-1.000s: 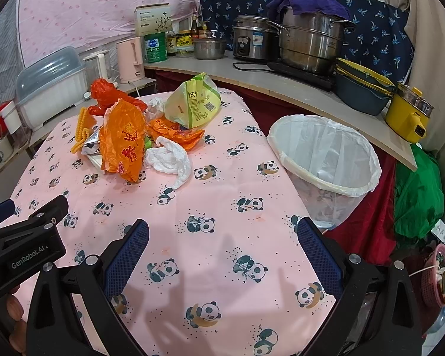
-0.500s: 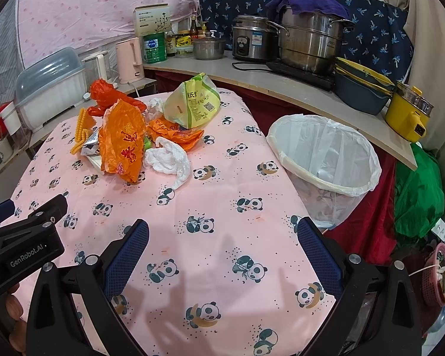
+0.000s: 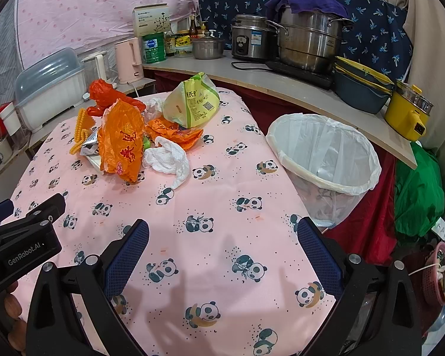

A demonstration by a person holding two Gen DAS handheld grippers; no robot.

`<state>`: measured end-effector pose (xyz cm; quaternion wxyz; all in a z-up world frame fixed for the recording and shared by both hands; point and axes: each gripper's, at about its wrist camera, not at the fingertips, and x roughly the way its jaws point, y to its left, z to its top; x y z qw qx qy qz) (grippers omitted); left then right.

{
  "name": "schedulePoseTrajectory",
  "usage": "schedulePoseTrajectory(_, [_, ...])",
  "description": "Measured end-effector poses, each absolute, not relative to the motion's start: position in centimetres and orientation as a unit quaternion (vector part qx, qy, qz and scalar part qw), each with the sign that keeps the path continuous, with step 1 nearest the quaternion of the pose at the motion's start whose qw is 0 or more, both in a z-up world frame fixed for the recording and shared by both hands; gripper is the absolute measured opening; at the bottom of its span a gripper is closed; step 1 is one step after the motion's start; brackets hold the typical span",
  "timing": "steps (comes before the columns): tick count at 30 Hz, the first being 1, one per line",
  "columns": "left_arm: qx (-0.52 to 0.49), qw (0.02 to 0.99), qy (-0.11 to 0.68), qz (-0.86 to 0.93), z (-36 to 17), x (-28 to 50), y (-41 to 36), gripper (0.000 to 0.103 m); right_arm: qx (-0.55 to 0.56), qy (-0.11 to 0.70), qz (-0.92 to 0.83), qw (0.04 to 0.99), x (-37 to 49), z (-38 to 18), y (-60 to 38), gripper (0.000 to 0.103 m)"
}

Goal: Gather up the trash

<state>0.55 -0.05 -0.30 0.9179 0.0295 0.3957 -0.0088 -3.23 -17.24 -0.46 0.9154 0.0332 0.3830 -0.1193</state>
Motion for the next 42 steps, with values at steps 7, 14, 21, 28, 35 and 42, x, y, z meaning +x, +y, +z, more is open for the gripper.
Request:
schedulePoseTrajectory(7, [0.028,0.919,0.394,-0.008,-0.2,0.6,0.2,0.096,0.034,0.383,-0.121,0.915,-3.2,-0.5,-17.4,0.096])
schedulePoseTrajectory(14, [0.023,0.917,0.398,-0.011,-0.4,1.0,0.5,0.096,0.042,0.388,-0.121,0.912,-3.1,-1.1,-18.1,0.096])
schedulePoseTrajectory(21, [0.02,0.915,0.403,-0.013,-1.1,2.5,0.5,0.096,0.053,0.393,-0.121,0.91,-1.6,-1.7,-18.8,0.096])
schedulePoseTrajectory(28, [0.012,0.914,0.406,-0.003,-1.7,5.0,1.5,0.096,0.055,0.39,-0.104,0.913,2.6,-2.4,-19.1,0.089])
schedulePoseTrajectory(35, [0.0,0.911,0.413,0.005,-2.3,8.0,2.7,0.096,0.065,0.414,-0.07,0.905,8.0,-4.6,-18.5,0.078])
schedulePoseTrajectory(42, [-0.009,0.905,0.425,-0.005,-3.2,10.1,2.8,0.096,0.079,0.441,-0.043,0.893,12.5,-7.0,-17.7,0.06])
